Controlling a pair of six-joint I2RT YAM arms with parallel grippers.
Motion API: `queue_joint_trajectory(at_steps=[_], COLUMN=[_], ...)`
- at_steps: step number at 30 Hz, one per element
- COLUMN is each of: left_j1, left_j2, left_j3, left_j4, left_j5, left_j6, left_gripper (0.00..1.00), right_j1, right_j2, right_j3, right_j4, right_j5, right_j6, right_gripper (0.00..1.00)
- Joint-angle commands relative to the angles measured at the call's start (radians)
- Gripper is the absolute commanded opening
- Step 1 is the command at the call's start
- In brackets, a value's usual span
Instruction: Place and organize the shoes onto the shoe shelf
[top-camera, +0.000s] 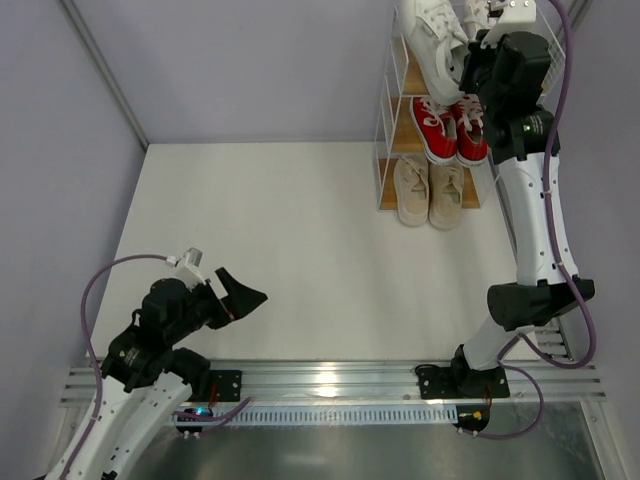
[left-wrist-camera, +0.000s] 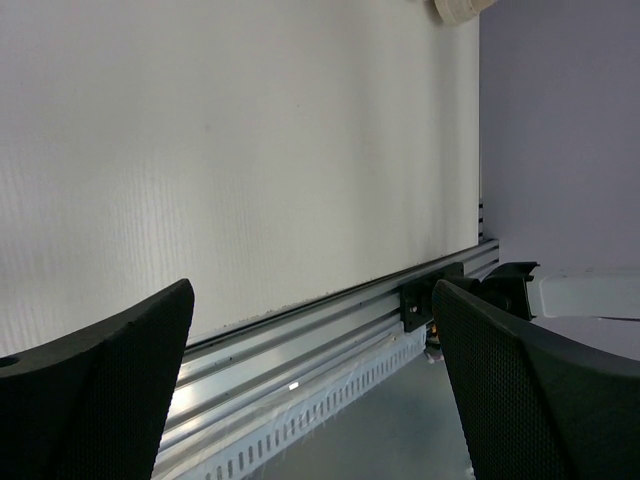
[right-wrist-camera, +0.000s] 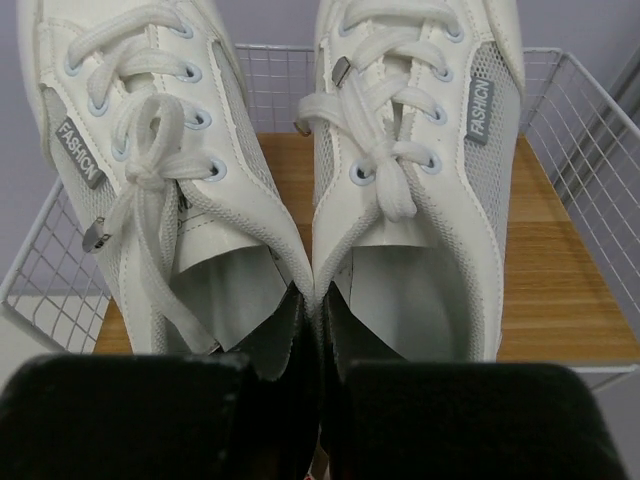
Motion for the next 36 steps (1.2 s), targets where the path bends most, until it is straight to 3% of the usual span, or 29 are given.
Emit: queue_joint_trajectory(at_steps=[1, 33, 34, 36], left_j1=[-0.004, -0.004, -0.002, -0.002], left_j2=[-0.018, -0.006, -0.003, -0.006], left_j3=[0.032, 0.046, 0.048, 0.052], left_j4=[-0.03, -0.03, -0.03, -0.034], left_j5=[-0.024, -0.031, -0.03, -0.033], left_j6=[0.022, 0.024, 0.024, 0.026], left_gripper=[1.0, 1.0, 1.0, 1.0], right_j1=[-0.016, -0.068, -0.072, -0.075], right_j2=[-0.045, -0.086, -0.085, -0.082], right_j3=[0.092, 0.006, 0.007, 0.004], right_j4=[0.149, 0.149, 0.147, 0.149], right_j5=[-0.106, 0.023, 0.018, 0.005], right_j6=[0.053, 0.053, 0.053, 0.074], right_gripper=[0.04, 0.04, 0.05, 0.15])
